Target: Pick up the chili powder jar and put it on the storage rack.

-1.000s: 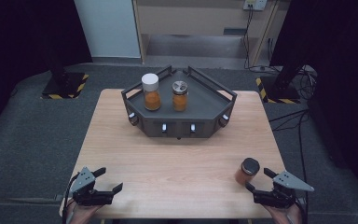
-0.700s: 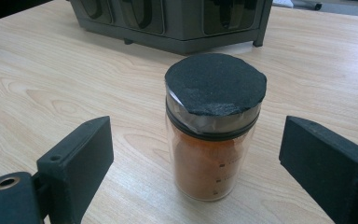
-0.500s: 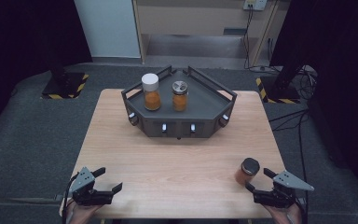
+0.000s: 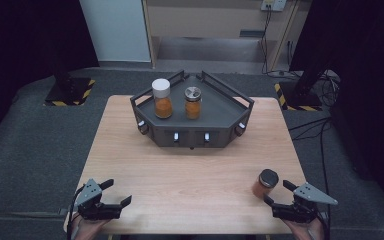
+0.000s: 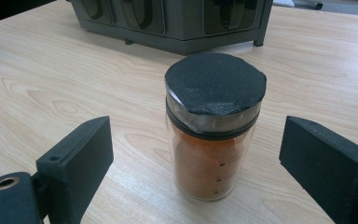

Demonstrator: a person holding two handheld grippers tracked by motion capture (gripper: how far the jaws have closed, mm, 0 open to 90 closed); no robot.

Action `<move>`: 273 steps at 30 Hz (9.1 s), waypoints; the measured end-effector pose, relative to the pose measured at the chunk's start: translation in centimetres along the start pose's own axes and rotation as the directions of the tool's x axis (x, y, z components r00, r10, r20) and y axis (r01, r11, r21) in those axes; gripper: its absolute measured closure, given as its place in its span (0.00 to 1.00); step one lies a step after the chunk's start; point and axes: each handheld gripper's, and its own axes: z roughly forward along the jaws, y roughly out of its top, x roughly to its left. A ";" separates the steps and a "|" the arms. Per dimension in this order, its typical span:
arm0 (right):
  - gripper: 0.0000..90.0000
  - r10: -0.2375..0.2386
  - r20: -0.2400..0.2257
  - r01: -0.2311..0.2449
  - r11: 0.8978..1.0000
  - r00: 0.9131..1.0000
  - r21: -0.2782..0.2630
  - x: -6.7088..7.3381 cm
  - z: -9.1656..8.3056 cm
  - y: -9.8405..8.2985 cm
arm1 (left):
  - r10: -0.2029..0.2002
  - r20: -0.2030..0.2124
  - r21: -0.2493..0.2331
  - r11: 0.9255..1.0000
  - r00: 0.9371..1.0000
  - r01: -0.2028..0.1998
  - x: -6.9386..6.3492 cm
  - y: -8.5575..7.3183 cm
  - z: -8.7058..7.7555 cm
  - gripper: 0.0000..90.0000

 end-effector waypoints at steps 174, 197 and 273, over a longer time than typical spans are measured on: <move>0.39 -0.170 -0.155 0.185 0.979 0.973 0.087 1.4 11.8 24.7 | -0.009 -0.003 0.017 1.000 1.000 0.009 0.1 0.1 0.1 0.06; 0.39 -0.143 -0.072 0.149 0.985 0.987 0.090 2.3 15.7 28.4 | -0.007 0.000 0.021 1.000 1.000 0.007 0.1 0.1 0.2 0.06; 0.25 -0.020 0.082 0.016 0.999 0.996 0.050 0.2 23.1 26.3 | -0.023 -0.004 0.022 1.000 1.000 0.023 0.3 0.0 0.1 0.06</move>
